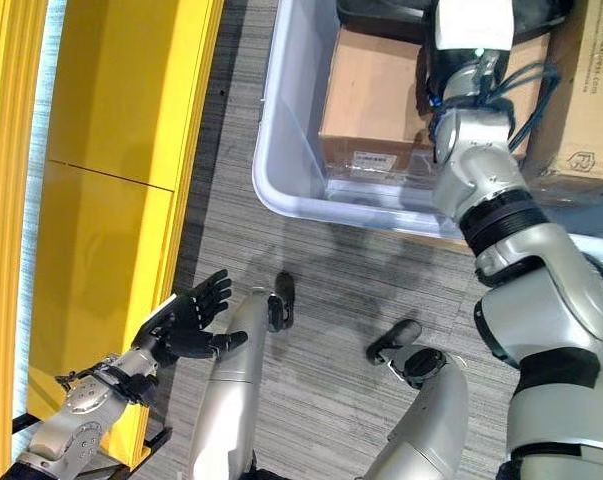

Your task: Move parts from the plastic box to the shelf.

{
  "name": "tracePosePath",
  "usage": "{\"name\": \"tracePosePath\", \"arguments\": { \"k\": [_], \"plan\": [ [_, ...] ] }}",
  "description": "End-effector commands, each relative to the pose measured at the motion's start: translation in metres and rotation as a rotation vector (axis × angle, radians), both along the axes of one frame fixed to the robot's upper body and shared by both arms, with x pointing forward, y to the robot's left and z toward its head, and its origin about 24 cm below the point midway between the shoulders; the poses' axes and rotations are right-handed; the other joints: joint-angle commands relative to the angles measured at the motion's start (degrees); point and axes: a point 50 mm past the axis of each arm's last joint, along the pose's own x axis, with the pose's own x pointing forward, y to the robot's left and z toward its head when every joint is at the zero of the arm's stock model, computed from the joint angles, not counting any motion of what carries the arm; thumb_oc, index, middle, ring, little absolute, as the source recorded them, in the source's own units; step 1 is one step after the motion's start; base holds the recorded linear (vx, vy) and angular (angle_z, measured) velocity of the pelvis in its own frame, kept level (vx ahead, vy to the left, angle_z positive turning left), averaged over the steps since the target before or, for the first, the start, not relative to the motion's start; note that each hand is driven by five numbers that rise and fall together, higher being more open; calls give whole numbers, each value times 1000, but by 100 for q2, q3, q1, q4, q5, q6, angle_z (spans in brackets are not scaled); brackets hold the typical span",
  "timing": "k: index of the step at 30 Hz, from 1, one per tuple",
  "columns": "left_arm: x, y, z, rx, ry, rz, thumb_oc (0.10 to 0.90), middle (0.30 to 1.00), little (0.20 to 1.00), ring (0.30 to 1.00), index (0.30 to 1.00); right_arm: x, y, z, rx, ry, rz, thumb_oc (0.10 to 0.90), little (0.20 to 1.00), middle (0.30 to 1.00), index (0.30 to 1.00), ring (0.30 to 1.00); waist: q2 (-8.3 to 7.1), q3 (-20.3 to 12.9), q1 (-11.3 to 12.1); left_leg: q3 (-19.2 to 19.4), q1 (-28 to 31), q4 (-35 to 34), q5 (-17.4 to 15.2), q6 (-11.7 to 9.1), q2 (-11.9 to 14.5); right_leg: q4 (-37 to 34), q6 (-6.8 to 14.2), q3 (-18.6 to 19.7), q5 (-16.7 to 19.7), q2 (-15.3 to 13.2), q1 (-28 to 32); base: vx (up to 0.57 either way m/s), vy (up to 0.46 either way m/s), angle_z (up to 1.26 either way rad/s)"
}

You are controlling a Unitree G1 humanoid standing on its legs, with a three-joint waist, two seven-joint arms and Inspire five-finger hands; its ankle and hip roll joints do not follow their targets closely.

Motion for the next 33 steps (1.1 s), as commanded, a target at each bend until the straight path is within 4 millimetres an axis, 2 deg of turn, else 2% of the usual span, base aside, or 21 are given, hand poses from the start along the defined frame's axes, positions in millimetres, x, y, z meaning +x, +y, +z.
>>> {"name": "tracePosePath", "arguments": {
  "k": [1,2,9,16,19,23,25,30,33],
  "plan": [
    [-1,-2,27,-78,-143,-37,900,1000,1000,1000,1000,0,-38,-27,65,242,-117,600,580,580,580,580,465,-8,246,57,-501,-1023,631,162,-381,1724,188,-109,-1372,-110,297,20,-9,9],
    [-2,-2,27,-77,-141,-48,900,1000,1000,1000,1000,1,-42,-33,132,274,-118,400,300,300,300,300,473,-8,259,42,-530,-1017,630,159,-385,1735,184,-109,-1373,-109,272,19,-3,8],
    [-5,1,28,-73,-142,-62,900,1000,1000,1000,1000,-1,-53,-46,184,393,-144,400,300,300,300,300,464,-8,311,9,-564,-1164,724,116,-345,1545,185,-169,-1322,-85,286,3,1,2],
    [-8,5,29,-74,-164,-65,900,1000,1000,1000,1000,-1,-57,-43,111,399,-143,400,300,300,300,300,419,-8,344,61,-239,-1513,822,109,-334,1175,206,-264,-1183,-15,606,-6,1,0],
    [-8,5,31,-82,-162,-76,900,1000,1000,1000,1000,2,-42,-32,-8,316,-35,400,300,300,300,300,384,-8,332,112,52,-1807,918,102,-316,885,225,-319,-1078,60,863,-57,11,-6],
    [-10,6,31,-91,-170,-82,900,1000,1000,1000,1000,1,-15,-6,-124,132,60,400,300,300,300,300,304,-8,266,203,490,-2151,1022,68,-273,473,262,-351,-940,155,1242,-69,29,-7],
    [-11,8,35,-102,-183,-70,900,1000,1000,1000,1000,-5,-3,6,-171,13,104,400,300,300,300,300,206,-8,179,288,853,-2385,1062,44,-210,143,313,-350,-833,220,1536,-83,39,-10],
    [-12,9,39,-109,-198,-52,900,1000,1000,1000,1000,-13,10,17,-180,-129,166,400,300,300,300,300,69,-8,86,404,1604,-2828,1165,2,-180,-353,422,-332,-656,318,2167,-60,39,-18],
    [-9,9,40,-106,-208,-49,900,1000,1000,1000,1000,-14,10,15,-134,-175,187,400,300,300,300,300,-24,-8,65,443,1984,-3018,1205,-6,-193,-548,497,-352,-589,361,2553,-38,-15,-6]
  ]
}}
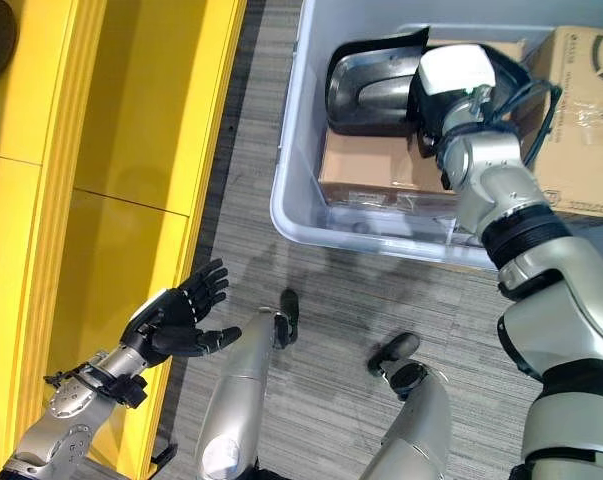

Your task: Move parts from the plastic box to the shelf.

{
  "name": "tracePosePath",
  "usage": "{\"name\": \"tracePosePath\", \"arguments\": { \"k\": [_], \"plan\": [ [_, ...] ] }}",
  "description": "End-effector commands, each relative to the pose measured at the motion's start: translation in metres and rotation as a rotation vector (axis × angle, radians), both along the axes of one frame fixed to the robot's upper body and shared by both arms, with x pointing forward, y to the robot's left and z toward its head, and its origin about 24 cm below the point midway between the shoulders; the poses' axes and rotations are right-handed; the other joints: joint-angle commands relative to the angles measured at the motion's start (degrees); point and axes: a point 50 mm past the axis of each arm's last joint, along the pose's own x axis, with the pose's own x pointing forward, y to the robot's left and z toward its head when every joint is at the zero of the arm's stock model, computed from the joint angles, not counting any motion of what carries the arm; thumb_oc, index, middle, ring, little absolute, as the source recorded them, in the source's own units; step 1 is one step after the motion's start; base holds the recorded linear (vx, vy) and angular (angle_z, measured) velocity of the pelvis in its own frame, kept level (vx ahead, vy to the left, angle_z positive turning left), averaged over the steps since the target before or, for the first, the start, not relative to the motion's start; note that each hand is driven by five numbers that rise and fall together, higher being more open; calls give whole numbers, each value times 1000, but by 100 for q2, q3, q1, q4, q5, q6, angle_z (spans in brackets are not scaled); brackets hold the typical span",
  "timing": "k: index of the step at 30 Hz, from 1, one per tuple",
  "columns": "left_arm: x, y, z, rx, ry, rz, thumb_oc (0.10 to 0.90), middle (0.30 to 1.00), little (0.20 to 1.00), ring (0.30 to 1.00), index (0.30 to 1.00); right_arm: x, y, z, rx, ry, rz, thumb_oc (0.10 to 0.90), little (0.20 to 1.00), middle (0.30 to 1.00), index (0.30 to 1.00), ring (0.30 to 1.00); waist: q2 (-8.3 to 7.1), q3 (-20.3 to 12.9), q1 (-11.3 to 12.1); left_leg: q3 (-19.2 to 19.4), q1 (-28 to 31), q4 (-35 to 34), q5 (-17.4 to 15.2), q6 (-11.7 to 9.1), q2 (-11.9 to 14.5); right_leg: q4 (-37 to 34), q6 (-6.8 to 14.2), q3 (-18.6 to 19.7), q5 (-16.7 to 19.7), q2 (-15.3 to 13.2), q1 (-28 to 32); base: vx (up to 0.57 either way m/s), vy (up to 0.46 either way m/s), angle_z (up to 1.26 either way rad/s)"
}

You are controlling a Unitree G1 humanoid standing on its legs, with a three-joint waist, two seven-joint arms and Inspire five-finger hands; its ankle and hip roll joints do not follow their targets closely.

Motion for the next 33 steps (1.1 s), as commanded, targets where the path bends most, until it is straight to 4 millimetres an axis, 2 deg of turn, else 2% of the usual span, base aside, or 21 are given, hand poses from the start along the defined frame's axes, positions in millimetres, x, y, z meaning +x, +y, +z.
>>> {"name": "tracePosePath", "arguments": {
  "k": [1,6,13,16,19,21,23,27,33],
  "plan": [
    [-4,-1,24,-45,-125,-26,900,1000,1000,1000,1000,-17,16,70,14,-377,94,400,300,300,300,300,-104,35,58,-18,325,-1811,915,-51,-245,1099,330,-196,-1446,-83,950,-41,-48,-8],
    [-1,-7,25,-31,-140,-43,900,1000,1000,1000,1000,-23,15,69,63,-496,123,400,300,300,300,300,-293,35,0,69,1099,-2139,978,-75,-286,581,442,-270,-1261,-5,1757,-10,-46,-3],
    [2,-10,29,-24,-151,-26,900,1000,1000,1000,1000,-37,22,81,122,-579,221,400,300,300,300,300,-433,35,-116,97,1724,-2265,965,-85,-363,226,526,-249,-1142,86,2413,-9,-50,-3],
    [2,-11,29,-2,-173,-26,900,1000,1000,1000,1000,-40,25,79,283,-498,299,400,300,300,300,300,-492,35,-182,143,2047,-2360,975,-110,-373,26,528,-261,-1093,130,2742,-25,-40,-1],
    [2,-8,36,50,-232,0,900,1000,1000,1000,1000,-42,30,71,426,-290,383,400,300,300,300,300,-543,34,-261,170,2474,-2536,1033,-171,-366,-258,533,-270,-1022,185,3165,-26,-46,-2],
    [2,-3,42,105,-286,39,900,1000,1000,1000,1000,-41,31,56,532,-110,394,400,300,300,300,300,-593,-36,-313,195,2740,-2678,1080,-209,-349,-487,544,-277,-961,229,3421,15,-40,-6],
    [1,3,52,176,-357,78,900,1000,1000,1000,1000,-41,29,31,633,101,408,400,300,300,300,300,-666,-227,-389,200,2997,-2860,1153,-270,-291,-768,540,-292,-899,302,3669,35,-48,2],
    [-2,13,65,261,-477,145,900,1000,1000,1000,1000,-45,29,-8,676,387,421,400,300,300,300,300,-772,-514,-522,219,3356,-3140,1255,-366,-174,-1153,537,-262,-825,395,3979,19,-40,-3],
    [0,16,88,448,-692,242,900,1000,1000,1000,1000,-63,38,-88,689,855,414,400,300,300,300,300,-913,-965,-697,246,3720,-3484,1501,-418,38,-1483,456,-279,-687,562,4235,-29,-55,-13]
  ]
}}
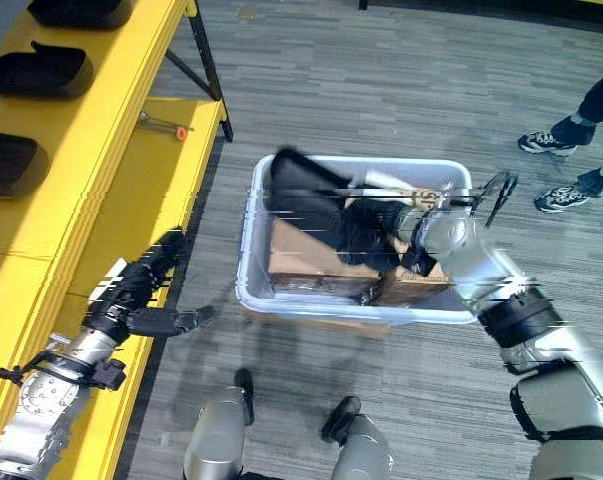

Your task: Move parts from the plastic box to the shelf.

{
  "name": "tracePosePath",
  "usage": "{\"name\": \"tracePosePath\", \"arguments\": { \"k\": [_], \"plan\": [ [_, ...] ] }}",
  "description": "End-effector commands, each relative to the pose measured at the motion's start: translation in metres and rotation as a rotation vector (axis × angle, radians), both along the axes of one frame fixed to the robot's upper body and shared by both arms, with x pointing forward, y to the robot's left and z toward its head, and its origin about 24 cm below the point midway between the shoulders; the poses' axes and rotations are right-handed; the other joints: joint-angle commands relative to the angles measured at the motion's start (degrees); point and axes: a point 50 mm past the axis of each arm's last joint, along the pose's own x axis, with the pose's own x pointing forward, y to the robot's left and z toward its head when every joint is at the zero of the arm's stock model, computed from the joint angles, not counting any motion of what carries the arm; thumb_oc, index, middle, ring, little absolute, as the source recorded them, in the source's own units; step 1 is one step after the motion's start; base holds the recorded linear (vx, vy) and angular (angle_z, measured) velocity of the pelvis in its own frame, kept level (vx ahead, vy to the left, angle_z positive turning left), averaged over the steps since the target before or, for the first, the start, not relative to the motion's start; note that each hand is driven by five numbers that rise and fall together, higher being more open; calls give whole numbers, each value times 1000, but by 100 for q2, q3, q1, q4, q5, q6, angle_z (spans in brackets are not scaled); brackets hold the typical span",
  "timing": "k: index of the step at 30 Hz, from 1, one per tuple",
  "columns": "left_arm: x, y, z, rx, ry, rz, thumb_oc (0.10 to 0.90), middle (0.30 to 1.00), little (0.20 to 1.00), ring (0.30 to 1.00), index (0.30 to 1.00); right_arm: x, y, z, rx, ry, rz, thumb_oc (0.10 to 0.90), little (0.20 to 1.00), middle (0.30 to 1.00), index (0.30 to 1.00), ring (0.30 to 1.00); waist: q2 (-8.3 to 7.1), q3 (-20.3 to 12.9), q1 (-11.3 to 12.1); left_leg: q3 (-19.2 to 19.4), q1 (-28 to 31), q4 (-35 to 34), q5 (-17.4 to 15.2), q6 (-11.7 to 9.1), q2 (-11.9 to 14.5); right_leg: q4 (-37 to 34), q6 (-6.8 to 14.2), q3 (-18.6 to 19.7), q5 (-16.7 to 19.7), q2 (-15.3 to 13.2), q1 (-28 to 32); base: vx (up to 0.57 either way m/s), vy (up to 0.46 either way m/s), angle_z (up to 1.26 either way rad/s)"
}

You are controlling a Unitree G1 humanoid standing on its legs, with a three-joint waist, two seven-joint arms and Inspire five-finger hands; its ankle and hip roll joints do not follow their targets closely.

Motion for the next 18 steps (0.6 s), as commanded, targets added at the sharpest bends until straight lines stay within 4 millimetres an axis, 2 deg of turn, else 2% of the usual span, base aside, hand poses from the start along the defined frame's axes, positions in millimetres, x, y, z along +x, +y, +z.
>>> {"name": "tracePosePath", "arguments": {
  "k": [1,2,7,9,15,18],
  "plan": [
    [-7,-14,44,146,-335,-35,900,1000,1000,1000,1000,-9,15,12,28,42,145,400,300,300,300,300,-266,-1056,-76,-414,-247,-926,907,-154,190,656,160,-138,-1193,-11,754,-35,-80,-13],
    [-6,-13,51,209,-389,-14,900,1000,1000,1000,1000,-13,20,2,11,107,184,400,300,300,300,300,-304,-1144,-108,-409,-188,-967,943,-184,227,629,140,-135,-1195,9,793,-38,-57,-10],
    [-3,-11,62,364,-481,-9,900,1000,1000,1000,1000,-27,25,-14,-101,217,268,400,300,300,300,300,-356,-1293,-224,-385,2,-1072,1012,-238,323,669,92,-121,-1214,38,823,-61,-29,-4],
    [-3,-12,65,440,-512,-38,900,1000,1000,1000,1000,-32,28,-11,-168,250,317,400,300,300,300,300,-371,-1332,-277,-373,76,-1101,1029,-259,368,704,73,-110,-1217,30,823,-76,-14,-10],
    [-3,-19,70,502,-540,-143,900,1000,1000,1000,1000,-36,37,3,-250,250,412,400,300,300,300,300,-360,-1399,-359,-362,208,-1176,1054,-295,427,764,62,-84,-1228,12,813,-42,-3,-1],
    [-2,-29,69,526,-520,-245,900,1000,1000,1000,1000,-36,49,12,-284,215,482,400,300,300,300,300,-335,-1449,-395,-354,275,-1217,1057,-315,452,811,54,-64,-1242,1,802,0,0,0]
  ]
}}
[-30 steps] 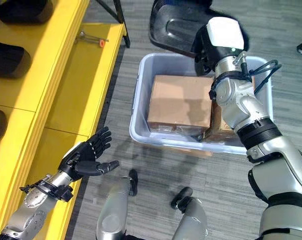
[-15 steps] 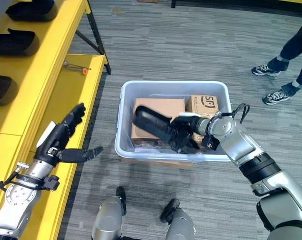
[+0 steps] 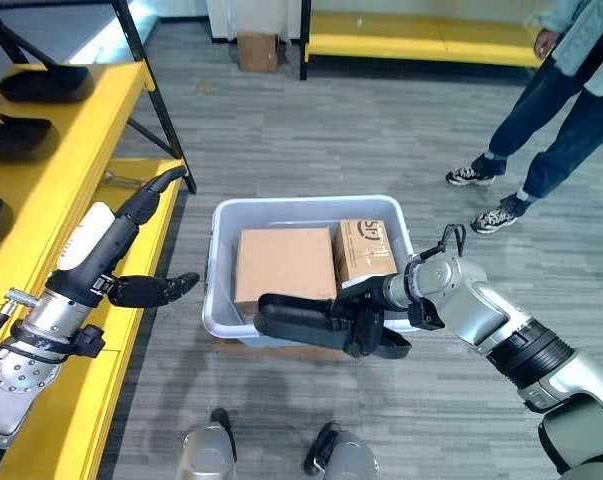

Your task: Move parts from the plastic box to the shelf.

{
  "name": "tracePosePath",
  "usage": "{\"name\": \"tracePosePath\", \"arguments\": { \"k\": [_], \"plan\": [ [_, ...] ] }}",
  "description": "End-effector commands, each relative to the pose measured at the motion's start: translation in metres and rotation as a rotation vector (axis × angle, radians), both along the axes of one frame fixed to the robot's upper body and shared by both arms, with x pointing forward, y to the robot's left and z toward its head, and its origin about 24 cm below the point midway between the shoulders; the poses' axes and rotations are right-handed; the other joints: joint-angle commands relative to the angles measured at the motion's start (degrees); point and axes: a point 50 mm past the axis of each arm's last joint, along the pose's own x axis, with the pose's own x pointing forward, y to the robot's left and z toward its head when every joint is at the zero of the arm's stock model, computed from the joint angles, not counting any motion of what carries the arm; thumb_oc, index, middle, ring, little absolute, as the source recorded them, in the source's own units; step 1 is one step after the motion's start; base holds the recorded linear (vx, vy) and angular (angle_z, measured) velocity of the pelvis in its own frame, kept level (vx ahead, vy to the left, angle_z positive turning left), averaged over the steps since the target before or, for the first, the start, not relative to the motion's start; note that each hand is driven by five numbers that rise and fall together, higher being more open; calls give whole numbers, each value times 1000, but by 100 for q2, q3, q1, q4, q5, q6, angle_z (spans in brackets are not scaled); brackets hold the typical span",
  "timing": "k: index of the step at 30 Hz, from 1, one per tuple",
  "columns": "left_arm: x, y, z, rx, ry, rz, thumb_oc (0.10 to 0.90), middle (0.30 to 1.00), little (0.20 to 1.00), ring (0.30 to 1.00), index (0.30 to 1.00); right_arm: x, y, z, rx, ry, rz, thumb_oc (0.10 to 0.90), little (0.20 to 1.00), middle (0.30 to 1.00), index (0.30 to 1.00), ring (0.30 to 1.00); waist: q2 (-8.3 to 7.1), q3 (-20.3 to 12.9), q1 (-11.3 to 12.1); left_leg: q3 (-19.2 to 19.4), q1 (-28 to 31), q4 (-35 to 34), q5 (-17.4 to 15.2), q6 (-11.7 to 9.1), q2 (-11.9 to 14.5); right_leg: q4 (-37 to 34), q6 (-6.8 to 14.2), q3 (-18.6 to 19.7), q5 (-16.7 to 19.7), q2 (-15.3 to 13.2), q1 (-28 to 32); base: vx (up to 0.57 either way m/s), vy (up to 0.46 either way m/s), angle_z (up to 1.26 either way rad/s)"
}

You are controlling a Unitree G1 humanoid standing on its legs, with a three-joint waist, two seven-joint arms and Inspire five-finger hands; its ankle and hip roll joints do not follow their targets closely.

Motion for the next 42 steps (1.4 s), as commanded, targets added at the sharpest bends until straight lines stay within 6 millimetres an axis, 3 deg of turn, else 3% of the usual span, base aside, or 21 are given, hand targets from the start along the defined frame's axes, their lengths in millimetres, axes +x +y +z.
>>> {"name": "tracePosePath", "arguments": {
  "k": [1,8,16,32,42],
  "plan": [
    [-5,-18,13,75,-44,-178,900,1000,1000,1000,1000,3,31,46,12,-169,204,400,300,300,300,300,-28,-686,-45,-431,-265,-763,804,-40,301,362,263,-99,-820,-117,712,0,0,0],
    [-5,-22,-6,209,48,-199,900,1000,1000,1000,1000,0,39,58,-22,-201,305,400,300,300,300,300,79,-702,-170,-368,-187,-850,830,-75,339,417,316,4,-804,-161,602,-7,21,-3],
    [-3,-20,-16,408,32,-203,900,1000,1000,1000,1000,-3,47,61,-38,-225,367,400,300,300,300,300,178,-740,-340,-232,-126,-966,915,-95,420,368,395,93,-721,-212,533,2,41,-7],
    [-10,6,-24,505,39,-115,900,1000,1000,1000,1000,-6,30,64,-53,-234,364,400,300,300,300,300,207,-741,-526,60,-22,-1046,967,-157,535,296,484,177,-620,-317,418,7,24,-6],
    [-8,-14,-24,459,-7,-210,900,1000,1000,1000,1000,-10,42,68,5,-252,429,400,300,300,300,300,182,-789,-591,128,-33,-1065,980,-156,573,268,504,188,-591,-313,377,4,4,-2]
  ]
}}
